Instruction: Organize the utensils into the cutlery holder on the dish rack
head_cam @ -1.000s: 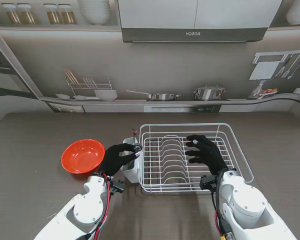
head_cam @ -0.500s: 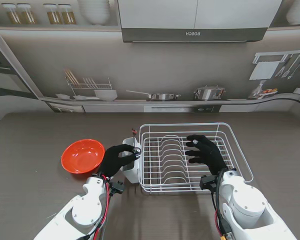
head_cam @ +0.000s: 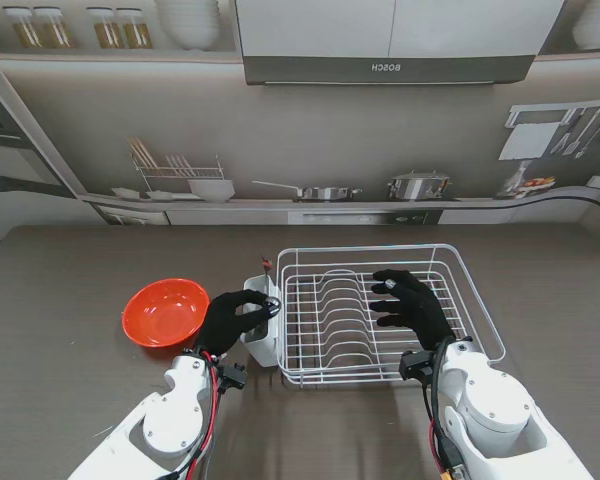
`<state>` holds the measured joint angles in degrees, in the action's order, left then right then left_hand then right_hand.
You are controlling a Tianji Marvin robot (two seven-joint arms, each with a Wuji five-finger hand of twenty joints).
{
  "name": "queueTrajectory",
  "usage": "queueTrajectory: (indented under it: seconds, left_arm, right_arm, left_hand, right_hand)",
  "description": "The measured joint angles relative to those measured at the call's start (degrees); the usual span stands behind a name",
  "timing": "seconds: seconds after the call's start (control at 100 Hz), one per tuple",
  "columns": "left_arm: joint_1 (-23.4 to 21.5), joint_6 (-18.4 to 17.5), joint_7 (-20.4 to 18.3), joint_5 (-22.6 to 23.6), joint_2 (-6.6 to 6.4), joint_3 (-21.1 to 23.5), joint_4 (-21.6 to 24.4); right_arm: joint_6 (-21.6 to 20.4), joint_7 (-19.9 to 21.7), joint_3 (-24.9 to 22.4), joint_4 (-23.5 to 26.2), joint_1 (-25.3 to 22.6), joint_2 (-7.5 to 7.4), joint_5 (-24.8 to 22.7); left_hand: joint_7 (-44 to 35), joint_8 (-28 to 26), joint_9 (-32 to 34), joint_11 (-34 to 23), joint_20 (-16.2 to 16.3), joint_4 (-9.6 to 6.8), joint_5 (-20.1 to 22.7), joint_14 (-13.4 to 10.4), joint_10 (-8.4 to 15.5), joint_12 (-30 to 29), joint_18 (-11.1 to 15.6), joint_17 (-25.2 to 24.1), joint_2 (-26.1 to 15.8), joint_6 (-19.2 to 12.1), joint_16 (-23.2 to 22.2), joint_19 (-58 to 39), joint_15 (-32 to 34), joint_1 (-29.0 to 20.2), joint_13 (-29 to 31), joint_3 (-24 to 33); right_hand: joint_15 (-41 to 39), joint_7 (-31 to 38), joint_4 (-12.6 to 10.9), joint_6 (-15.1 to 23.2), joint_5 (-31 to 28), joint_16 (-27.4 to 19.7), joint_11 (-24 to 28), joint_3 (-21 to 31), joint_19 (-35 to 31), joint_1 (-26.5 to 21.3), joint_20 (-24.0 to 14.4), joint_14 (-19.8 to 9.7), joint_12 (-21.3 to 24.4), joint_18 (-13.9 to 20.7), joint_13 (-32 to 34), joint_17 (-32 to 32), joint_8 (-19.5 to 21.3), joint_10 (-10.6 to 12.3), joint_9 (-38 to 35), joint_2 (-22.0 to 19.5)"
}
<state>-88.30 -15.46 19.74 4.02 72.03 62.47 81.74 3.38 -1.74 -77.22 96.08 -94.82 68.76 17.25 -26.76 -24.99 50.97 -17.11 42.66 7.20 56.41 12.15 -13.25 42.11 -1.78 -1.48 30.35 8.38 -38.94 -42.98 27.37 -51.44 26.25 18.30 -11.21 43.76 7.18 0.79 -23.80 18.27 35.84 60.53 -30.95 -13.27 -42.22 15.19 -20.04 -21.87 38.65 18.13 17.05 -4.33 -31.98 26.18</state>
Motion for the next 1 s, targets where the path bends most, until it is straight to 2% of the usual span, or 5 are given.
queueTrajectory:
  seconds: [0.23,0.71,0.87,0.93,1.0]
  left_arm:
    - [-0.71,0.15,-0.05,1.21,-0.14,0.64,0.64]
    - [-0.30,-1.38,-0.77,-0.47,-0.32,0.88,0.14]
    - [-0.28,-3.13,-0.78,0.12,-0.35,1.35,-0.22]
    - [-0.35,-3.44,-0.95,0.10,-0.41,1.75,-0.17]
    - [-0.57,-3.57,-1.57,-0.16,-0.60,2.29,0.15]
  right_arm:
    - [-0.02,-0.02,0.00,0.00,0.00,0.00,0.03]
    - [0.02,0.01,-0.01,-0.01,0.01,0.00,0.10]
    - [0.02,0.03,-0.01,-0.01,0.02,0.00,0.15]
    - [0.02,0.02,0.01,-0.01,0.04,0.00,0.15]
    - [0.01,0.01,0.02,-0.02,0.05,0.00,0.16]
  left_hand:
    - [8.73,0.46,0.00,0.55,1.18,-0.05,0.28,0.59,-0.41,-0.73,-0.58,0.00,-0.04,3.61,0.00,0.38,0.00,5.80,-0.01,10.26]
    - [14.73,6.28,-2.15,3.36,2.80,-0.05,-5.60,2.90,-1.13,-3.11,-3.64,-0.28,-0.10,-1.06,0.00,1.20,-1.13,8.15,-1.08,8.24]
    - [14.73,6.79,-3.13,6.45,2.87,-0.05,-6.12,4.36,-0.84,-9.37,-7.11,-0.28,-0.36,-1.11,0.25,4.23,-3.61,8.01,-1.94,5.17]
    - [14.73,6.80,-3.75,7.84,1.86,-0.05,-6.16,5.40,-0.35,-13.34,-10.59,-0.37,-1.21,-1.14,3.06,9.59,-6.67,8.06,-2.37,3.74]
    - [14.73,6.80,-4.46,8.78,1.17,-0.08,-6.25,5.24,-0.14,-16.96,-10.89,-0.37,-1.89,-1.14,5.85,13.95,-10.18,8.62,-2.39,1.64]
  right_hand:
    - [0.00,0.00,0.00,-0.01,0.00,0.00,0.00,0.00,0.00,0.00,0.01,0.00,0.00,0.00,0.00,0.00,0.00,-0.01,0.00,0.00]
    - [0.00,0.00,0.00,-0.10,0.00,0.00,-0.32,0.00,0.00,0.00,0.01,0.00,0.00,0.00,0.00,0.00,0.00,-0.03,-0.78,0.00]
    - [0.00,0.00,0.00,-0.11,0.00,0.00,-0.32,0.00,0.00,0.00,0.01,0.00,0.00,0.00,0.00,0.02,0.00,-0.03,-0.78,0.00]
    - [0.00,0.00,0.00,-0.11,0.00,0.00,-0.32,0.00,0.00,0.00,0.01,0.00,0.00,0.00,0.00,0.02,0.00,-0.03,-0.78,0.00]
    - [0.00,0.00,0.00,-0.11,0.00,0.00,-0.32,0.00,0.00,0.00,0.01,0.00,0.00,0.00,0.00,0.02,0.00,-0.04,-0.78,0.00]
